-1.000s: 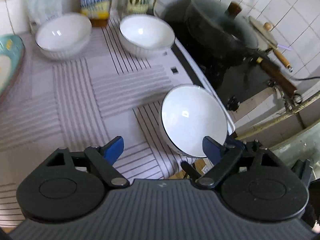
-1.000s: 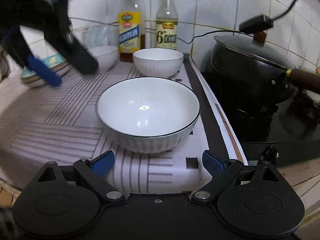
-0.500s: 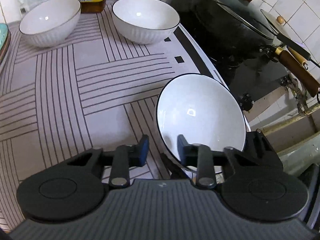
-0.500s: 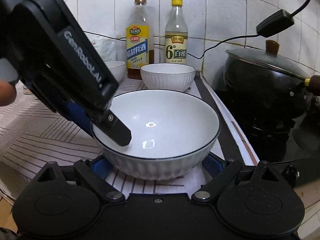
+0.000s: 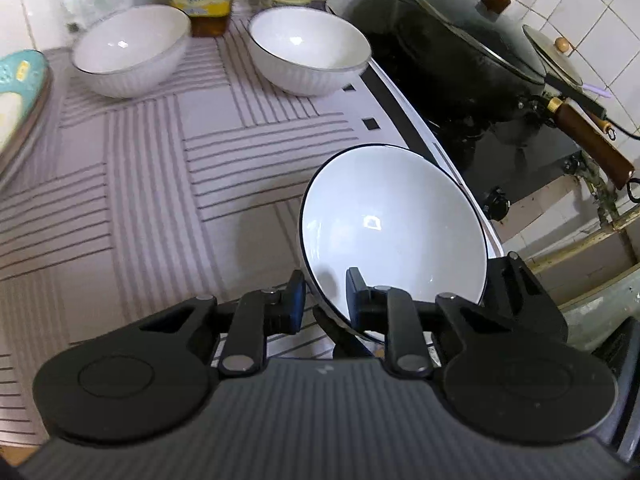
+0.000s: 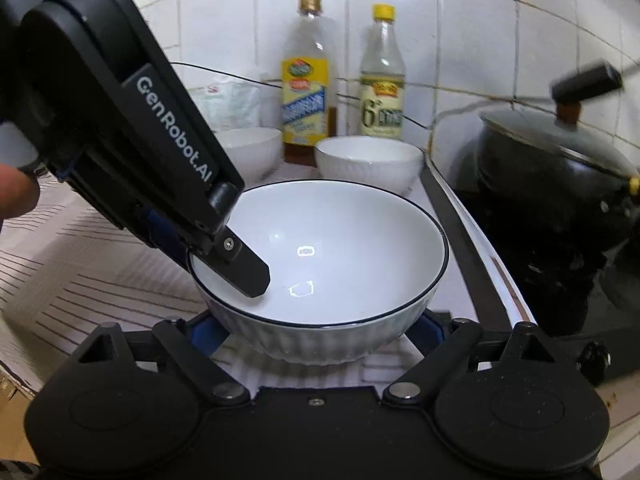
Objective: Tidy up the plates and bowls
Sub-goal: 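Grasp the rim of a white ribbed bowl with the left gripper, then carry the bowl with the left gripper and set it beside the plate stack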
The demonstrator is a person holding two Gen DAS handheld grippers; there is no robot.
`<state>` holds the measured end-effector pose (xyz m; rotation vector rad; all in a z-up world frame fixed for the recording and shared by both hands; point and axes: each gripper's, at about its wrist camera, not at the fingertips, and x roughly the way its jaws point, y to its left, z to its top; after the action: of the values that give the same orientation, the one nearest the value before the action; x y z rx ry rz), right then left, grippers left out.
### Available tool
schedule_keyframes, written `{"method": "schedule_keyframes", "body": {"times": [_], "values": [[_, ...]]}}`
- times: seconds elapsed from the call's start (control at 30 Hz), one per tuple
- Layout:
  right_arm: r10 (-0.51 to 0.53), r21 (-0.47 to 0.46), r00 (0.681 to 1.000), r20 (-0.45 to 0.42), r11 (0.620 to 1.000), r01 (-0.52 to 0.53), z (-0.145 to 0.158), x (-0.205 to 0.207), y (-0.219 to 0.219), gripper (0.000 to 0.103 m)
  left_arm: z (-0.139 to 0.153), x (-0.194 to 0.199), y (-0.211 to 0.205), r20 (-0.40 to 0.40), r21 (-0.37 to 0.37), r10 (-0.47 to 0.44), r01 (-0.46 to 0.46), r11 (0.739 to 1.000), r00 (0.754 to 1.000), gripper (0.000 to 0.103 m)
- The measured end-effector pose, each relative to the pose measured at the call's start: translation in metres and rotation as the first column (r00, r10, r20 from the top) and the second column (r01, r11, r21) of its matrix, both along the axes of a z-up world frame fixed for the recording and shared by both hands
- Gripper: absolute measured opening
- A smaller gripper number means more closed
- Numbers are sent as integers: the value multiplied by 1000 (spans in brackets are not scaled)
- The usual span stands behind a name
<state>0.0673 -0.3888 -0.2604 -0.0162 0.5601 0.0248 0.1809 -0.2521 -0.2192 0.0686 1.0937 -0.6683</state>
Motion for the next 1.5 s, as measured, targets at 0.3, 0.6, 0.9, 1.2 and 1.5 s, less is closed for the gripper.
{"method": "schedule_keyframes", "body": {"times": [0.3,0.6,0.9,1.2,1.5], "values": [[140,-22,989,47,990,-140,20,16,46,94,28,3,56,59,30,106,-108,994,993,20],[323,-37,944,73,946,-321,25,47,95,94,34,17,122,65,42,264,-267,963,962,20],[426,-30,904,43,905,-425,14,76,124,94,19,37,152,28,68,346,-348,935,938,20],[450,-6,892,-35,893,-451,-12,106,127,93,-12,64,154,-40,87,381,-377,922,924,20],[476,39,869,-136,879,-475,-15,132,126,93,-21,69,147,-49,118,395,-387,915,918,21]]}}
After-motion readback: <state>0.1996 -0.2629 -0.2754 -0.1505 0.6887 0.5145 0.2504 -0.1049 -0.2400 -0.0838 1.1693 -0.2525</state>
